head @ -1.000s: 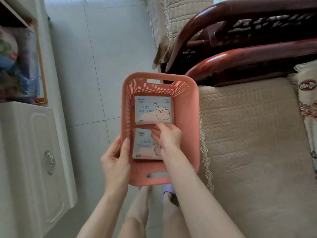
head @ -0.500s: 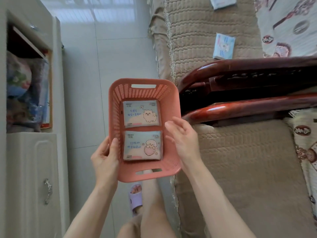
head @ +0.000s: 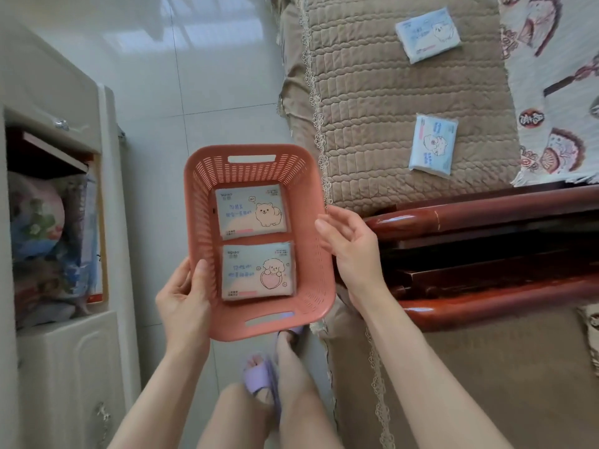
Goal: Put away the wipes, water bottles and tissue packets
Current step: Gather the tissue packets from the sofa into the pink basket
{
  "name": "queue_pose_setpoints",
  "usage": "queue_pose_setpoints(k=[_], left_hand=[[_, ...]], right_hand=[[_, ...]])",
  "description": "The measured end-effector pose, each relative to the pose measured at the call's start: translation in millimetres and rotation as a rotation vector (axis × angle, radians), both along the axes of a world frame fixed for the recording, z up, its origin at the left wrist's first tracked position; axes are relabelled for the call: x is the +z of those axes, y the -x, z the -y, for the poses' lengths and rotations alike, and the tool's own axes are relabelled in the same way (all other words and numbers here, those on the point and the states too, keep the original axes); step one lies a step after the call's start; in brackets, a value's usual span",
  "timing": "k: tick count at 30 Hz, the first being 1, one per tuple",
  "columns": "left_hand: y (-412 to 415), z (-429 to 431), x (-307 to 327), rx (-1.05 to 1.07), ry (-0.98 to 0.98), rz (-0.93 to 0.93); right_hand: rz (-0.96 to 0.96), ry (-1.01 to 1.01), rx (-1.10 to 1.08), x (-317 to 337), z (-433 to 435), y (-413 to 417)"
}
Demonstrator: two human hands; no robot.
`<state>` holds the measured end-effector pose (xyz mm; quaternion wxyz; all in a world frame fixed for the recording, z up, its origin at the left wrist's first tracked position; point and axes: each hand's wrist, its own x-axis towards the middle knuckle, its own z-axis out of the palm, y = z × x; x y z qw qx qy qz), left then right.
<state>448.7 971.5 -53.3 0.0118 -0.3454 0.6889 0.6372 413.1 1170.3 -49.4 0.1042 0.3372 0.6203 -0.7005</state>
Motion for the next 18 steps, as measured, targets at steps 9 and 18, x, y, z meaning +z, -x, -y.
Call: queue_pose_setpoints(k=[9,18], left_hand=[[100.1,-31.8,-7.8,-0.086,0.006,0.002],[217.5,-53.2,-25.2,-0.267,0.005,0.062]], right_hand=[[0.01,-0.04,-0.133,-15.7,-51.3,69.5],[0.11,-0.106,-0.37,-32.9,-90.5,127.9]])
